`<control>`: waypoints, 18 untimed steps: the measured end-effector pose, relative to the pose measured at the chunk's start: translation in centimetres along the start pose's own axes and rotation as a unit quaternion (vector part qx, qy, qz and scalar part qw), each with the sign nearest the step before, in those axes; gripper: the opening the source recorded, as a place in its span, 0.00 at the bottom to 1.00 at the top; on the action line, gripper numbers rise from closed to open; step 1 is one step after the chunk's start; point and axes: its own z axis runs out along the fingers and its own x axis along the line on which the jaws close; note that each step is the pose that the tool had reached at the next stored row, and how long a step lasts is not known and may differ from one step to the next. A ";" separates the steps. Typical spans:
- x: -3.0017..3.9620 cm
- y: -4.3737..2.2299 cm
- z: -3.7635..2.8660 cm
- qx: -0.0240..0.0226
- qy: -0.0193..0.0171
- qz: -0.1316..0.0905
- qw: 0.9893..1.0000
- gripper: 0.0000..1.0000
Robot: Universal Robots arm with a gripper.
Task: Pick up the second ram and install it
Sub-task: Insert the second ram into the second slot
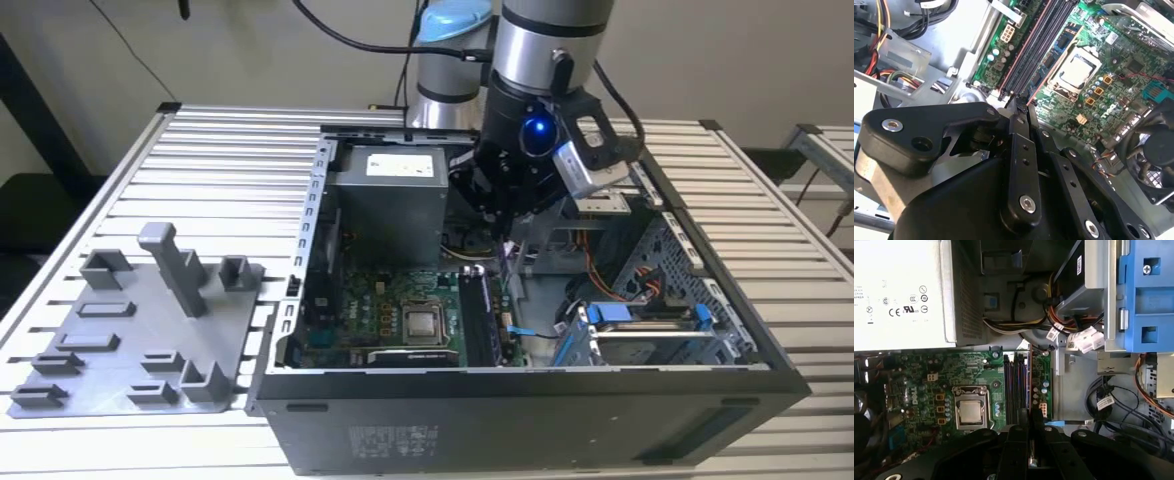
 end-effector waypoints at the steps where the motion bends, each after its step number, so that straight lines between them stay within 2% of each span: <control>1: 0.00 0.00 0.07 0.000 0.000 0.000 1.000 0.14; 10: 0.01 -0.02 1.04 0.006 0.000 0.000 1.000 0.14; 13: 0.01 -0.04 1.37 0.010 0.000 0.000 1.000 0.14; 17: 0.01 -0.28 1.68 0.012 -0.001 0.000 1.000 0.14; 18: 0.06 -0.40 1.69 0.012 -0.002 -0.001 1.000 0.14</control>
